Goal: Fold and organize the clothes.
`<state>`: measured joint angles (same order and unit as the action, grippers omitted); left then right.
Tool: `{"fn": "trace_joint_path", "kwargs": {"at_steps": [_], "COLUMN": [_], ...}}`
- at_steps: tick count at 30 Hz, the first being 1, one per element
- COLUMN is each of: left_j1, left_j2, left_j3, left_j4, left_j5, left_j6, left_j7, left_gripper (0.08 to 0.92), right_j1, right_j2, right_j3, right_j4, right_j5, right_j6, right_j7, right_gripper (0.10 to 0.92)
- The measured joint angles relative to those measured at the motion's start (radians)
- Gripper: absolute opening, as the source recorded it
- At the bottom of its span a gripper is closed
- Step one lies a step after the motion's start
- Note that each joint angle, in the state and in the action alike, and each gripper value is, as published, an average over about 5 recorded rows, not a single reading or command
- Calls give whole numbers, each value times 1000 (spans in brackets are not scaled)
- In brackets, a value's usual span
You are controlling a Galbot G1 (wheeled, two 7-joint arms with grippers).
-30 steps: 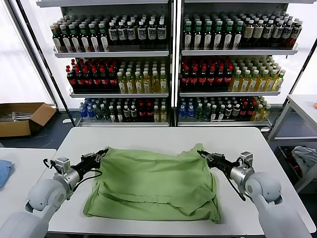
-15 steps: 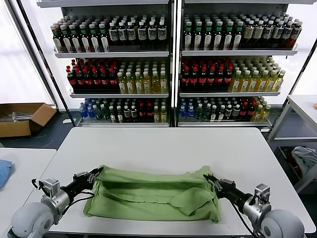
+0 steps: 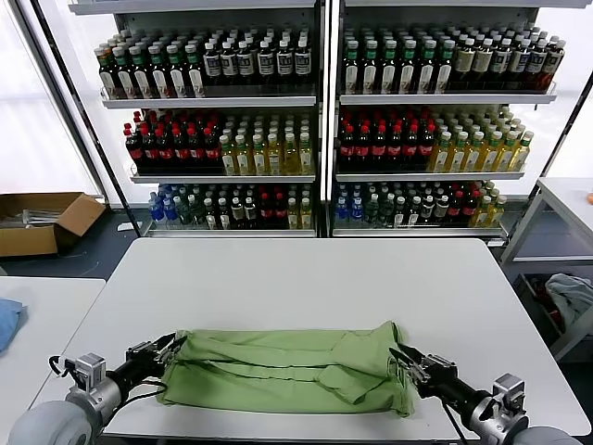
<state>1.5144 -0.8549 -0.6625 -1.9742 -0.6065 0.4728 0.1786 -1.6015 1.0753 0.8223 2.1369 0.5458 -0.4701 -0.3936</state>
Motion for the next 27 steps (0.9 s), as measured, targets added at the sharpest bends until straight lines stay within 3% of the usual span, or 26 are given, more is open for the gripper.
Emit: {"fn": "trace_joint_path", "kwargs": {"at_steps": [13, 24, 27], "left_j1": [32, 61, 71], "left_j2": [-97, -229, -252], "left_j3": [22, 59, 67], "left_j4": [-85, -81, -80], "left_j5": [-54, -73, -76], "left_j6": [-6, -36, -39], "left_j7": [-199, -353, -375], "left_gripper": [804, 823, 796], "right_j1": [-65, -130, -142], "right_j2": [51, 77, 80], "right_j3": [208, 258, 266], "right_j4": [-42, -30, -24], "right_j5": [11, 0, 0], "right_j6": [121, 178, 187], "right_j7": [10, 20, 20], "right_gripper": [802, 823, 823]}}
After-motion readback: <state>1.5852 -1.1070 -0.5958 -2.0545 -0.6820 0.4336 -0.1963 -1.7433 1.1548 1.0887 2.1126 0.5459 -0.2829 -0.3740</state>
